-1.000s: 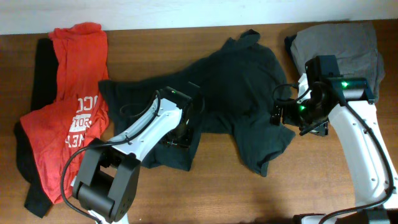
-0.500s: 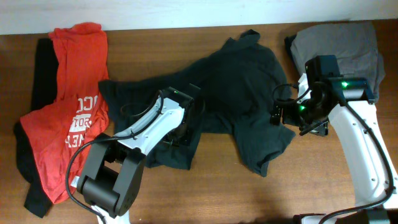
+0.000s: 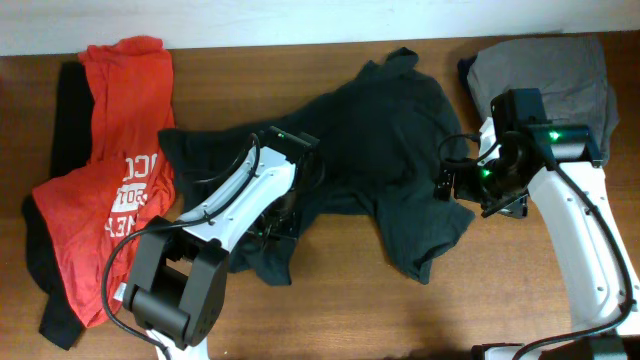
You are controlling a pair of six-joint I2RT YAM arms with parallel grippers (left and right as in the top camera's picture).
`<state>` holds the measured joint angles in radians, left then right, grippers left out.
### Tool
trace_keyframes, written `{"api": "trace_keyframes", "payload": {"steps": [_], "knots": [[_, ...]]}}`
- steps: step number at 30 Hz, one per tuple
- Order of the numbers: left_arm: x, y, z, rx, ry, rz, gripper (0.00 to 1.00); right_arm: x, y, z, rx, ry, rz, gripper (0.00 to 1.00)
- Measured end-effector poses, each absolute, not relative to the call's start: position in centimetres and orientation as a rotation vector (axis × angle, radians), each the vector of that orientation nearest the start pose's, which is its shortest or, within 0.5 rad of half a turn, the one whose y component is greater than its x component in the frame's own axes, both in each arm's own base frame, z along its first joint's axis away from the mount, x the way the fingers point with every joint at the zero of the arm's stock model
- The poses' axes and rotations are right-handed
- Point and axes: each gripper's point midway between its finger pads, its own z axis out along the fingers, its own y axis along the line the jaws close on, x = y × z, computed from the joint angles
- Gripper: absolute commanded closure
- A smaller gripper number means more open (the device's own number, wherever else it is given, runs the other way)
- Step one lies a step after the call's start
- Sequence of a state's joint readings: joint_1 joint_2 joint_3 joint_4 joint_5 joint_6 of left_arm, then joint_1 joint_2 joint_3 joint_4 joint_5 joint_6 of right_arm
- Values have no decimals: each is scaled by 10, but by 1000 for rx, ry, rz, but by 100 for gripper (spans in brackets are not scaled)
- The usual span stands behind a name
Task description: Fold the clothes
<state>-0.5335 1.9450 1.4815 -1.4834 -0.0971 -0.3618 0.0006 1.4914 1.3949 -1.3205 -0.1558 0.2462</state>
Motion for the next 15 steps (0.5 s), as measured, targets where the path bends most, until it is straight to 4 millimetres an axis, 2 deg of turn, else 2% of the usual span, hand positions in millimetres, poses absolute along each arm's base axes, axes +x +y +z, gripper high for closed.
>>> {"api": "trace_keyframes", "payload": {"steps": [9,15], "knots": [[216,-122,81,277,3522,427,99,290,27,173,346,2960,262,1],[184,-111,74,290,3632,517,99,293,27,173,342,2947,264,1]]}}
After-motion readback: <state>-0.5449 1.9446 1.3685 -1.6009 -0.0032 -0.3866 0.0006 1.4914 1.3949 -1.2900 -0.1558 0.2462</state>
